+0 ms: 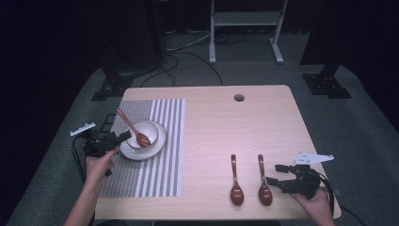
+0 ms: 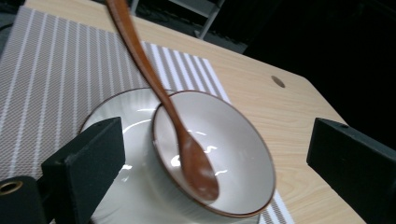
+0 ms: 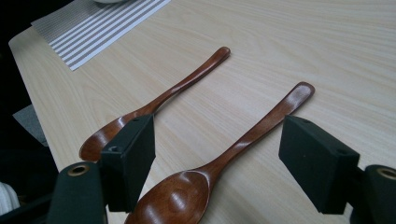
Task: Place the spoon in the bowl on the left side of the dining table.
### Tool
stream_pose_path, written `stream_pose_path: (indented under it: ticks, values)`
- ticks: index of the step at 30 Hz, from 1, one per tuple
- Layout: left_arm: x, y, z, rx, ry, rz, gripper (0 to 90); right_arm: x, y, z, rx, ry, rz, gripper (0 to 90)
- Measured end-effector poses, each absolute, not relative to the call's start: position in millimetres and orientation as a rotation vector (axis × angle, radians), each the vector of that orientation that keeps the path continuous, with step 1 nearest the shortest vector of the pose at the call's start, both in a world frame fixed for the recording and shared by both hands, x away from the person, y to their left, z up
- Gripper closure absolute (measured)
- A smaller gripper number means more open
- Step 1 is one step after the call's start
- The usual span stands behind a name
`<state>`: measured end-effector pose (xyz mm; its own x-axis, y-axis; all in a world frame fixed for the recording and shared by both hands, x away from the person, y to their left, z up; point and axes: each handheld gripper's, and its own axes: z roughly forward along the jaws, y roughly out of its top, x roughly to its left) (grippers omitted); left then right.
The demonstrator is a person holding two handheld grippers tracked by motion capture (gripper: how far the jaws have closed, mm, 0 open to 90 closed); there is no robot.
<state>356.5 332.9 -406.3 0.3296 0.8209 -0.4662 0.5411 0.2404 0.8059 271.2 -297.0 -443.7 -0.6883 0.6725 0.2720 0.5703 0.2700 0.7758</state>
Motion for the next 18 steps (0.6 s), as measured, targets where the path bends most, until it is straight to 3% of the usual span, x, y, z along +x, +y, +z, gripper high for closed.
stream_pose_path:
  ticks: [18]
  values:
    - [357, 289, -386, 1.513, 1.207, 0.316, 3.2, 268, -301, -446, 1.202, 2.393, 1.413, 25.8]
